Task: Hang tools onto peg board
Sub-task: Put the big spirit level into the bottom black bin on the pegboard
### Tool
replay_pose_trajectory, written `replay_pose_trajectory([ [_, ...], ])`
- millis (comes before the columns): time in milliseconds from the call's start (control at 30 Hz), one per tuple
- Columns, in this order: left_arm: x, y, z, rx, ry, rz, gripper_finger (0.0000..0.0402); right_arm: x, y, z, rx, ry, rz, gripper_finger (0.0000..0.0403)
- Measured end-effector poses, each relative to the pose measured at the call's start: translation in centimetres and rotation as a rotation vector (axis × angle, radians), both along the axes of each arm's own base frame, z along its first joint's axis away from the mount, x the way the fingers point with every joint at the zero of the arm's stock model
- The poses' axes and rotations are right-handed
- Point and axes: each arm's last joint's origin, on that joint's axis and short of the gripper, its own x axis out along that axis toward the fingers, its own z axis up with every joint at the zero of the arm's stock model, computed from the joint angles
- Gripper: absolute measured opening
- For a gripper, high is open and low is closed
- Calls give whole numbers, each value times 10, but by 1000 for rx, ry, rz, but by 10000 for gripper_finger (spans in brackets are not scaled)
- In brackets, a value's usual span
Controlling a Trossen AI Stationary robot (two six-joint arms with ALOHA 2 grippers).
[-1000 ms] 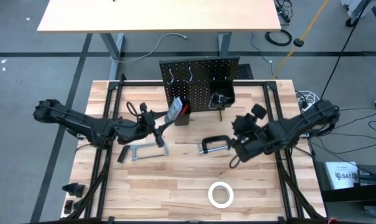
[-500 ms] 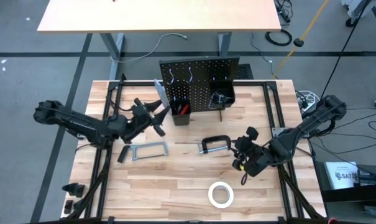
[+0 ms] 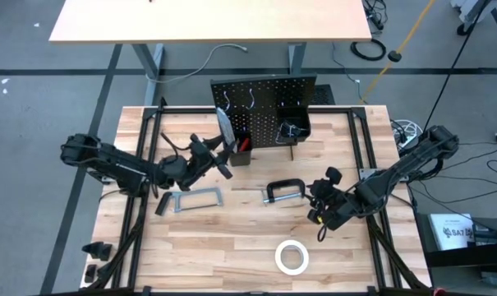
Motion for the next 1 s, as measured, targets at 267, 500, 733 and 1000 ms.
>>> replay_pose_trajectory([
  [267,3,5,-6,8,28,35,166,-2,-2,4,-14,-22,-2,132],
  [500,5,10,-9,7,43,62,166,-3,-2,5,-14,-29,-4,132],
  [733,5,11,-9,7,51,66,166,-2,-2,5,-13,-30,-5,132],
  [1000,5,12,-10,13,56,49,172,-2,-2,5,-10,-31,-6,132],
])
